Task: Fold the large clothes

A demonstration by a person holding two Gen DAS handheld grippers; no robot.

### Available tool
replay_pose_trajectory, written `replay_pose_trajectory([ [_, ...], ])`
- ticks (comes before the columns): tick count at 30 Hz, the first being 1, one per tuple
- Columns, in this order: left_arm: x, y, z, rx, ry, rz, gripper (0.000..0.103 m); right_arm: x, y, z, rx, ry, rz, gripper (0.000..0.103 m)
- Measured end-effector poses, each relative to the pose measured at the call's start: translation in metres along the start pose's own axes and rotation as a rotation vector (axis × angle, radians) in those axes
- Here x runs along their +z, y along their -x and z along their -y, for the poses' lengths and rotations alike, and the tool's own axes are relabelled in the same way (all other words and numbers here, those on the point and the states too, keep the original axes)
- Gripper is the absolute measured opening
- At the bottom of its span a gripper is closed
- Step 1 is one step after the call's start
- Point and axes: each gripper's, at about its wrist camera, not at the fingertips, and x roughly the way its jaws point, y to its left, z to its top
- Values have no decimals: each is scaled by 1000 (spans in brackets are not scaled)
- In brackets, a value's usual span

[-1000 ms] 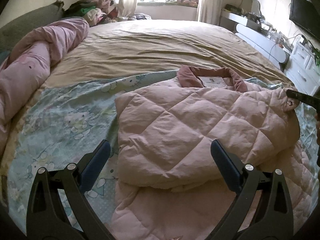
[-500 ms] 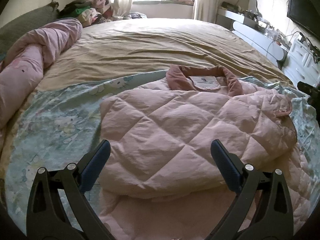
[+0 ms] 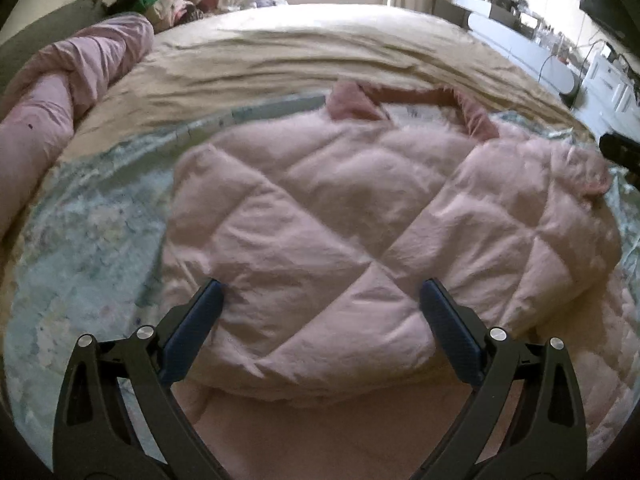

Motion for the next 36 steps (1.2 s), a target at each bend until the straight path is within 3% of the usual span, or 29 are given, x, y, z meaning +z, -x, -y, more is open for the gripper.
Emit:
replay_pose_trajectory([
  [7,-9,-13,-2,-15,15,-3,93,-14,-37,-17,14,28,-105,72],
  [11,-10,-15,-4,-24,18,5,93,-29,-67,-12,-15,-8,-199,85],
  [14,-10,-18,-3,-23,18,-1,93,-42,-89,-4,1,-61,-233,89],
  [20,-11,-25,-2,-14,14,1,93,-53,-106,-11,-59,-51,-221,94],
  [27,-10,-22,-3,-11,34,1,93,-53,-104,-9,-55,-64,-213,94],
  [36,-13,7,1,-23,41,0,92,-54,-51,5,-43,-133,-147,95],
])
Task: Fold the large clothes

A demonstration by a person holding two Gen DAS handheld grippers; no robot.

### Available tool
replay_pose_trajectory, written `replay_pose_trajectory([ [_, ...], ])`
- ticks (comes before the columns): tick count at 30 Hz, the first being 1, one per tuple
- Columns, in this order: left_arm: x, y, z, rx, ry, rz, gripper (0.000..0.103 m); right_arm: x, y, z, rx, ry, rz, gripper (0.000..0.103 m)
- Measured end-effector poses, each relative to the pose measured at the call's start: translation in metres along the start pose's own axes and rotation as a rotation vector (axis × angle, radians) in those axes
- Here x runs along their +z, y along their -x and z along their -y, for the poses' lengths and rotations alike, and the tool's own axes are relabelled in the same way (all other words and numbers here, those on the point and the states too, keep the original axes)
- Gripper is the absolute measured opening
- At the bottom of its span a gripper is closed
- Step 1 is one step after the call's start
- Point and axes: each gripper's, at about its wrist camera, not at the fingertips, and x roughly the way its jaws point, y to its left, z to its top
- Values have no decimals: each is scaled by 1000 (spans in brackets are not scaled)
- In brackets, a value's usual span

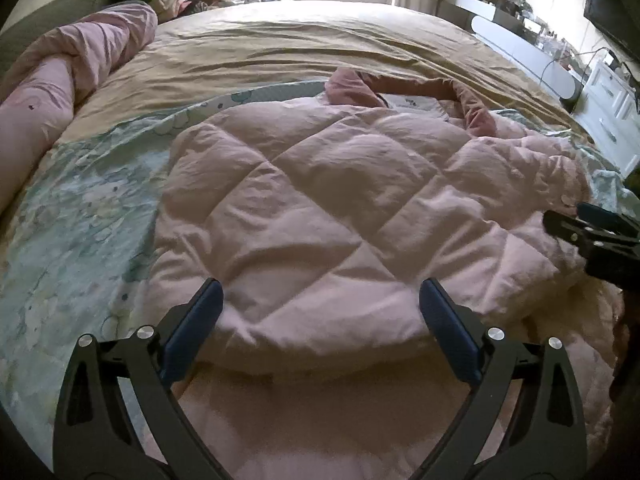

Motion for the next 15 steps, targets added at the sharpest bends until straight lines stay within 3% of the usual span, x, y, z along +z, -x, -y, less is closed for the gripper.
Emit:
replay_pose_trajectory([
  [15,-12,59,9,-20,25,62,94,-15,85,34,15,-71,106,99],
])
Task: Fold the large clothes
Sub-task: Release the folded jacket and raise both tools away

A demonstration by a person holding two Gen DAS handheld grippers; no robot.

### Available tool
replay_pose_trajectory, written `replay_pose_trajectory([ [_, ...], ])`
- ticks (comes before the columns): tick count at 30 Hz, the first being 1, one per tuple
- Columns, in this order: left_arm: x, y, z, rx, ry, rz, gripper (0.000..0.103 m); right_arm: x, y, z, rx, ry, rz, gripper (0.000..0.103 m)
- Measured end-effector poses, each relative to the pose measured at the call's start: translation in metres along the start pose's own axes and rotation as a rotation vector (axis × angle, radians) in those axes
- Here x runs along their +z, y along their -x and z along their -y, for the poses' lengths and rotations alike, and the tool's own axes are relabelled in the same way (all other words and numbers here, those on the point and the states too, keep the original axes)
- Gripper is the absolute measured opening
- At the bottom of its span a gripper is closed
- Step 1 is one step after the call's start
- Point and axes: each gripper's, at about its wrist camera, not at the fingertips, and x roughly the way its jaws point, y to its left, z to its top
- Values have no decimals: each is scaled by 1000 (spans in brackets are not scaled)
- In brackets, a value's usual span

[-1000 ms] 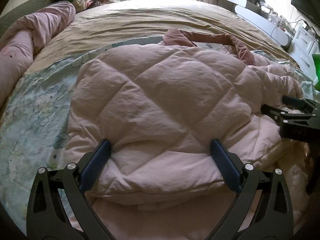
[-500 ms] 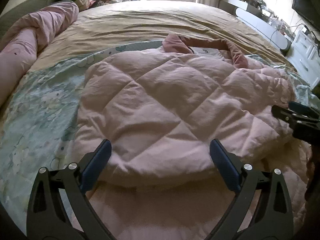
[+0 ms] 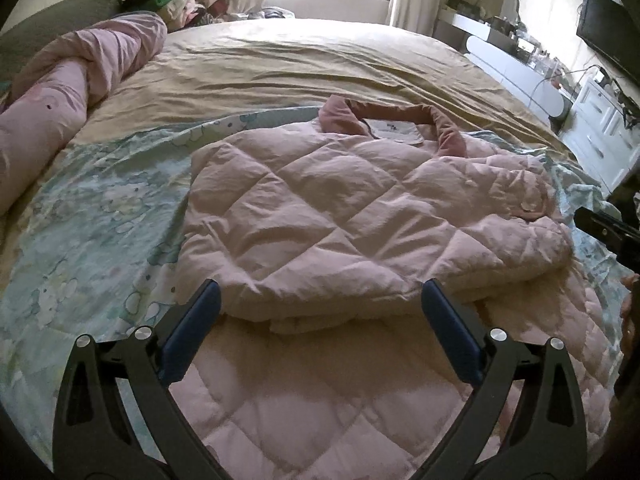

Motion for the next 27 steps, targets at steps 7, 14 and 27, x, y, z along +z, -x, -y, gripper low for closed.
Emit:
replay_pose_trajectory([
  [7,-11,24,13,12,-44,35,94,-12,29,11,-5,-1,28,99],
  [14,-18,45,22,33,-88,62,94,-20,61,20,-19,1,71,99],
  [27,-22,89,27,24,-71,125,94,-21,118,20,1,18,161,99],
])
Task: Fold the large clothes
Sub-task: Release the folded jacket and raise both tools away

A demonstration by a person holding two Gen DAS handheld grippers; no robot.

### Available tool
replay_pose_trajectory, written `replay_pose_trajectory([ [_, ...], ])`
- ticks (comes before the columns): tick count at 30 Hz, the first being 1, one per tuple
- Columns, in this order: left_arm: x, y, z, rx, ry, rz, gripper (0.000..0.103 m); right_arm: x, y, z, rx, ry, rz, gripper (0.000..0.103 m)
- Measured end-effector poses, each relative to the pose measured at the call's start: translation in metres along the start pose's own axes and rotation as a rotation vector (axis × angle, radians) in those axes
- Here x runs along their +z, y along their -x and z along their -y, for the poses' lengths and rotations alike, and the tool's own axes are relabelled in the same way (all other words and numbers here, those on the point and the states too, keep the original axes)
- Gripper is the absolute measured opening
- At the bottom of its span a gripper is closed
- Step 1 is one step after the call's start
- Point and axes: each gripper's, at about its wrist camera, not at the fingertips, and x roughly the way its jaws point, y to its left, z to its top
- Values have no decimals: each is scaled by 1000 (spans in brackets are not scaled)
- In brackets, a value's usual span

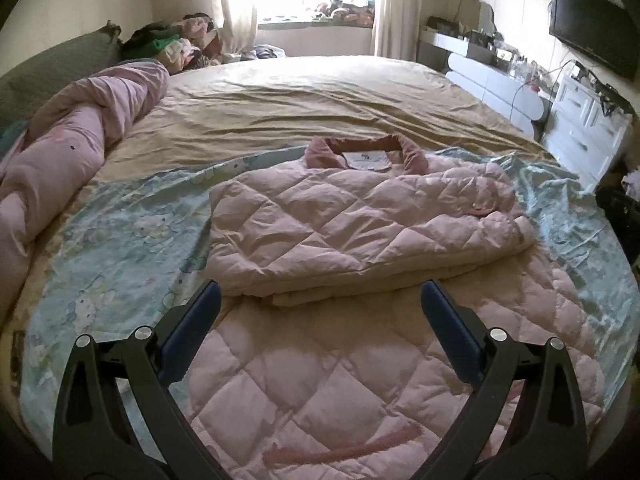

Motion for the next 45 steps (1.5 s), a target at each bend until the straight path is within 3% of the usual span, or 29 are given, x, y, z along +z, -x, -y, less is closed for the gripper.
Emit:
replay_pose_trajectory([
  [27,-32,70,12,-21,4,59,94,-17,67,-31,96,95,62,99],
  [45,-86,75,8,16,19,9,94,-65,71,-14,77,107,-17,99],
])
